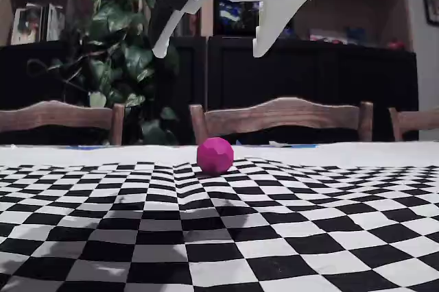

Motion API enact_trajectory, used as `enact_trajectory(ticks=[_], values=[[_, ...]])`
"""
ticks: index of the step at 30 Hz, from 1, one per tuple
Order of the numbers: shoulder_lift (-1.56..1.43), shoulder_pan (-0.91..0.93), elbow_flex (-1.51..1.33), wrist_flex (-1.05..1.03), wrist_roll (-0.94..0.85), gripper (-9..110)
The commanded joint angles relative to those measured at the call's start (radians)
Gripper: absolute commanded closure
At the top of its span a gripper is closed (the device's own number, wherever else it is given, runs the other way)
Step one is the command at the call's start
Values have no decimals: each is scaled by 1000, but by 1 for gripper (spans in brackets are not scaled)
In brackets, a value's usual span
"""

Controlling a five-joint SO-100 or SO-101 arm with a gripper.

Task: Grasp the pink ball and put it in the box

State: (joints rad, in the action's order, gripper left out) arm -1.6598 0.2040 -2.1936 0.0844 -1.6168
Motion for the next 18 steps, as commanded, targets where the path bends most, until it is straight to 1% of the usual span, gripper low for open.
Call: enact_trajectory(ticks=[1, 18], values=[[23, 0, 77, 15, 3, 72], [287, -5, 331, 11, 5, 72]])
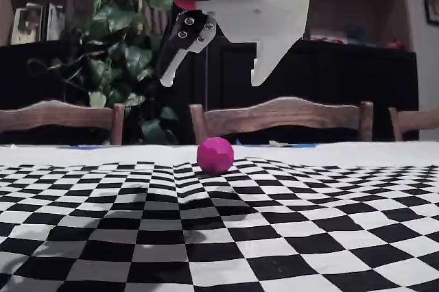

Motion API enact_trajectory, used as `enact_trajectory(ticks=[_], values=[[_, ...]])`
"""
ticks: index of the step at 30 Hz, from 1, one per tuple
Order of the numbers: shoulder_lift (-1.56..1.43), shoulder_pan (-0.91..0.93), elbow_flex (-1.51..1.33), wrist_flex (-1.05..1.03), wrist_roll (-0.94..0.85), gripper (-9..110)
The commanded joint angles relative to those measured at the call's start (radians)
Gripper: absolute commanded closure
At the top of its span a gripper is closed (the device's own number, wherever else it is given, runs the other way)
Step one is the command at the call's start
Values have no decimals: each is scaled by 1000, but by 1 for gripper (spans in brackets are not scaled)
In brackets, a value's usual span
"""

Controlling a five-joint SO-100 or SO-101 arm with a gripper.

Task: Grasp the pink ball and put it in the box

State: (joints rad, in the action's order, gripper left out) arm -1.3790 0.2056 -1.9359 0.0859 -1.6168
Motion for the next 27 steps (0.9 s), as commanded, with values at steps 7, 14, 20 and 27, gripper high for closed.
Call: enact_trajectory(ticks=[7, 14, 20, 27], values=[[98, -12, 176, -3, 5, 72], [187, -18, 282, -26, 5, 72], [265, -18, 371, -37, 5, 72], [342, -14, 469, -63, 5, 72]])
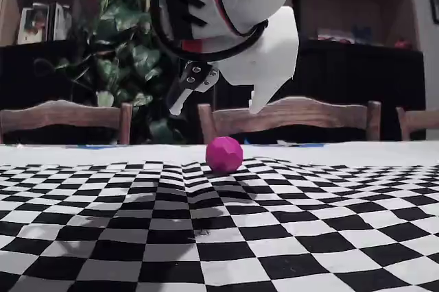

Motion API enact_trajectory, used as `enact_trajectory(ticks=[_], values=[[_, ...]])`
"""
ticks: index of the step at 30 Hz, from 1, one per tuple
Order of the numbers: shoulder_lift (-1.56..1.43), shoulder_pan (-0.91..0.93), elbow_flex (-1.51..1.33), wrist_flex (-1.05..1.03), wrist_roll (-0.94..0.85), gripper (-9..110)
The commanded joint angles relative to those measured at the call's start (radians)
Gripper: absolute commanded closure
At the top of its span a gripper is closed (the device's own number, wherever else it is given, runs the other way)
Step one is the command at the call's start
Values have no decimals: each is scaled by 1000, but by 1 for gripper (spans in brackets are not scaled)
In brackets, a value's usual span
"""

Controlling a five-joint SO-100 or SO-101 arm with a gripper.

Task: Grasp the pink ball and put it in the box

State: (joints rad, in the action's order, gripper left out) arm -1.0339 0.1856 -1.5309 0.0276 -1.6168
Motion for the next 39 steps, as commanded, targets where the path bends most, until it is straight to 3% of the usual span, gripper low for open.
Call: enact_trajectory(ticks=[1, 39], values=[[5, 8, 72, -5, 5, 72], [296, 20, 472, -94, 5, 72]])
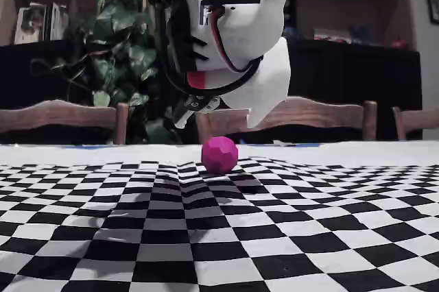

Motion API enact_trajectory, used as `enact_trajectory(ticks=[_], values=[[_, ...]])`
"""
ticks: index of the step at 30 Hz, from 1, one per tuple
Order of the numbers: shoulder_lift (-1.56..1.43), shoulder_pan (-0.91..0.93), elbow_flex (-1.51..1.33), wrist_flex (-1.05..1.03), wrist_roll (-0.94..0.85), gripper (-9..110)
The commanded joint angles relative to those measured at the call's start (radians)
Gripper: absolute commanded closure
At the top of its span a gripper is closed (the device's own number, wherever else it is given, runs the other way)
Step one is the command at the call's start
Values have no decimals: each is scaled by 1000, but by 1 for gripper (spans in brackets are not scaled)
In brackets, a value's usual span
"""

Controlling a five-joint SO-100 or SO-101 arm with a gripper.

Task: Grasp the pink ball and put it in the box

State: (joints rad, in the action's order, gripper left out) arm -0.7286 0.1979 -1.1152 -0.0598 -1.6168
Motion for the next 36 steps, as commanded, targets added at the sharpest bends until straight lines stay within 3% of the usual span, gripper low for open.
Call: enact_trajectory(ticks=[1, 36], values=[[-3, 9, 66, -8, 5, 72], [195, 17, 339, -61, 5, 72]])
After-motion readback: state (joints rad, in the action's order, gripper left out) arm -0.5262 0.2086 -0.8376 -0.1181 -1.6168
